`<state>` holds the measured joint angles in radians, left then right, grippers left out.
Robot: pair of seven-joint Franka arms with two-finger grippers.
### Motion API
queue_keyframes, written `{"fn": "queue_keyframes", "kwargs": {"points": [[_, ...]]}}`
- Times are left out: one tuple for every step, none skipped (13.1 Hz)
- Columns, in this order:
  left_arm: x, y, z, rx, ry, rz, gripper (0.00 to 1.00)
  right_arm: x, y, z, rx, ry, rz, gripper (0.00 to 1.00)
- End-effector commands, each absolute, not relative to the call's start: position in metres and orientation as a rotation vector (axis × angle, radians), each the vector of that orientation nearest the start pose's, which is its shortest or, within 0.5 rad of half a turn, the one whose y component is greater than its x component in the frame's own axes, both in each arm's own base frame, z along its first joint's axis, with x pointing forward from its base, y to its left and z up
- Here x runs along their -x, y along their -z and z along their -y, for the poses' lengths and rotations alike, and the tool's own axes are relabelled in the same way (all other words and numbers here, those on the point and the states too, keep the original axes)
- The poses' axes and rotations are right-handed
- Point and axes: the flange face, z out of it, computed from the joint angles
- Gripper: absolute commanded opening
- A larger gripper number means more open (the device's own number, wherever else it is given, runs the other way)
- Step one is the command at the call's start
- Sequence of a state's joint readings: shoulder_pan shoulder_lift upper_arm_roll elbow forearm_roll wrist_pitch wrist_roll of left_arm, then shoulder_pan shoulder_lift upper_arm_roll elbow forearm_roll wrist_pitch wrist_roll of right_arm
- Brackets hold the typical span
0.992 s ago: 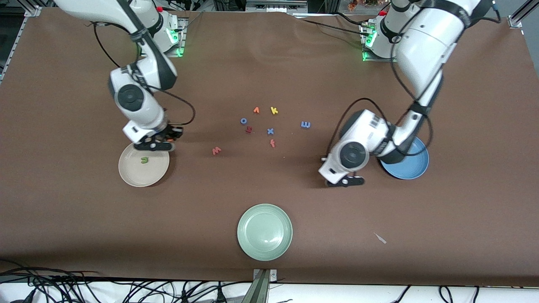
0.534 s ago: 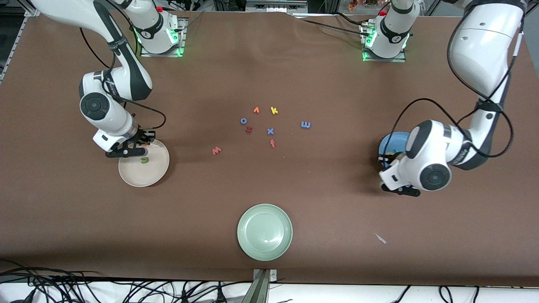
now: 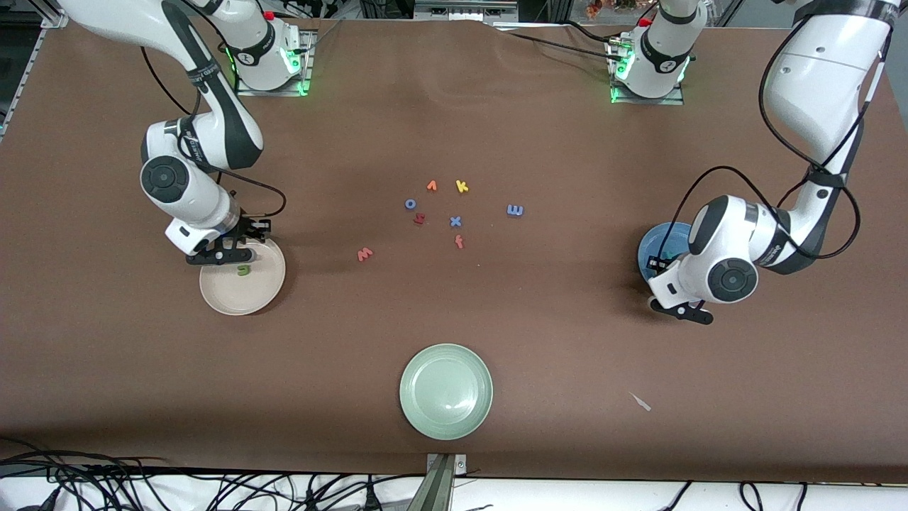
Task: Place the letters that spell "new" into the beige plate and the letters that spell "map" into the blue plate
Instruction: 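Place orange 6 in white plate with the right gripper while the left places yellow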
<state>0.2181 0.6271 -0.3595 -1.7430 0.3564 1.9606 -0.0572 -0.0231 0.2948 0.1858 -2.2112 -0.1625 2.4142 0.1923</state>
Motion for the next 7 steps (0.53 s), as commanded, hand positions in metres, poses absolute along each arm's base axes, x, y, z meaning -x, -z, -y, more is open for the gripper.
{"fn": "queue_keyframes", "kwargs": {"points": [[-0.617,-0.258,0.048,3.014,-0.436,-0.233,1.0,-0.532,-0.244,-0.116,3.181,-0.095,0.077,0.46],[-0.617,-0.267,0.052,3.068,-0.431,-0.102,1.0,-0.533,-0.244,-0.132,3.174,-0.09,0.03,0.46],[-0.617,-0.27,0.054,3.086,-0.431,0.022,1.0,-0.537,-0.243,-0.146,3.163,-0.084,-0.006,0.46],[-0.617,-0.274,0.059,3.082,-0.421,0.123,1.0,-0.541,-0.242,-0.16,3.15,-0.08,-0.043,0.46],[-0.617,-0.278,0.07,3.079,-0.401,0.204,1.0,-0.545,-0.239,-0.179,3.138,-0.075,-0.066,0.46],[-0.617,-0.279,0.08,3.071,-0.395,0.295,1.0,-0.552,-0.235,-0.2,3.125,-0.07,-0.09,0.46],[-0.615,-0.281,0.092,3.06,-0.388,0.381,1.0,-0.557,-0.232,-0.225,3.113,-0.058,-0.107,0.47]]}}
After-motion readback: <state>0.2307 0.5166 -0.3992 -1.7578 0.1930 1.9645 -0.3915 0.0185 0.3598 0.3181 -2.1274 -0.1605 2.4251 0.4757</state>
